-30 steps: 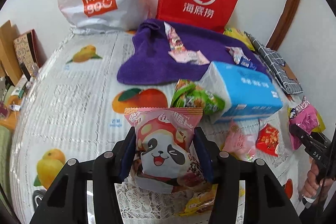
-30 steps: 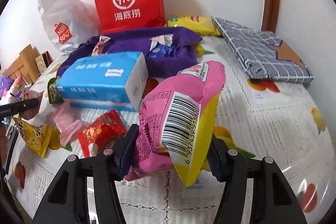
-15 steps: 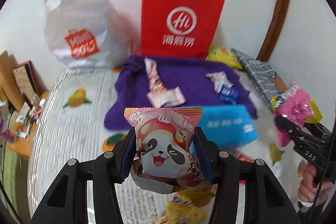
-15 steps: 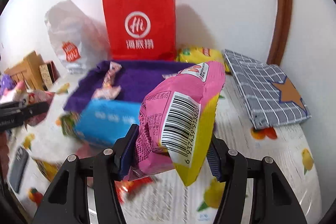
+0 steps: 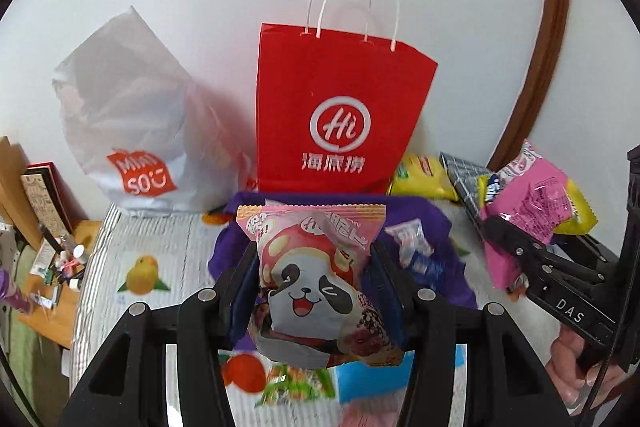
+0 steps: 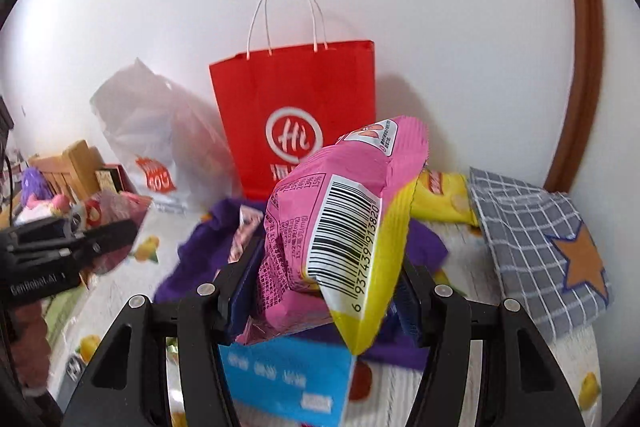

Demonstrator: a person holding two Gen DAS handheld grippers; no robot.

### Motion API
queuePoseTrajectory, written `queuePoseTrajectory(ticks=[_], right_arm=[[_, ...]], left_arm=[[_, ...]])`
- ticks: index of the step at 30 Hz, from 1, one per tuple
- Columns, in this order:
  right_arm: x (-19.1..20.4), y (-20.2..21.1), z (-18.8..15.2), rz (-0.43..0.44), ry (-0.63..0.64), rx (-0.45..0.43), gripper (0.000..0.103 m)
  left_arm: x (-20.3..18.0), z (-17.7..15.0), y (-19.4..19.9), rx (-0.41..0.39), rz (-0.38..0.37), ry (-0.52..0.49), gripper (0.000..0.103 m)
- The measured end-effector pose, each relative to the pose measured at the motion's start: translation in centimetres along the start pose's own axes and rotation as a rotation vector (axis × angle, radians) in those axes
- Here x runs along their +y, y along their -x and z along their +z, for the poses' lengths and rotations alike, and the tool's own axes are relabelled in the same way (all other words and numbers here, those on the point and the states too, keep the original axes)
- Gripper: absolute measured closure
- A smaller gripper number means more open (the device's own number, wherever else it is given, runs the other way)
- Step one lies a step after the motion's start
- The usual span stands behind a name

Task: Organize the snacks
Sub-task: 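Carry the panda packet and pink chip bag over the purple towel with both tools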

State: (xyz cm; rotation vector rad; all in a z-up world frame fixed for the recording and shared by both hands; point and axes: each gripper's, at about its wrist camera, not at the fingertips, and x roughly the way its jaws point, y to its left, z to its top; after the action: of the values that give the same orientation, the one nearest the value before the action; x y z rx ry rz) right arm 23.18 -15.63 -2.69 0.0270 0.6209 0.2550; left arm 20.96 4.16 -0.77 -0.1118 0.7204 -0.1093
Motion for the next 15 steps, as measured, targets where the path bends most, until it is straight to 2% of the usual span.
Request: queuePoseTrajectory(ticks=[9, 14, 15], right_arm=[[-0.4, -4.2, 1.9, -0.006, 0.024, 0.010, 0.043], [-1.5, -7.3, 1.5, -0.023, 0.047, 0.060, 0.044], [-1.6, -8.0, 1.3, -0.030, 0.052, 0.074, 0.044]], left_arm=[[0.8, 3.3, -3.7, 0.011, -0.009, 0.025, 0.053], [1.4, 3.9, -5.9, -0.011, 0.032, 0.007, 0.052], [1.6, 3.8, -7.0, 0.021, 0.052, 0.011, 0.052]])
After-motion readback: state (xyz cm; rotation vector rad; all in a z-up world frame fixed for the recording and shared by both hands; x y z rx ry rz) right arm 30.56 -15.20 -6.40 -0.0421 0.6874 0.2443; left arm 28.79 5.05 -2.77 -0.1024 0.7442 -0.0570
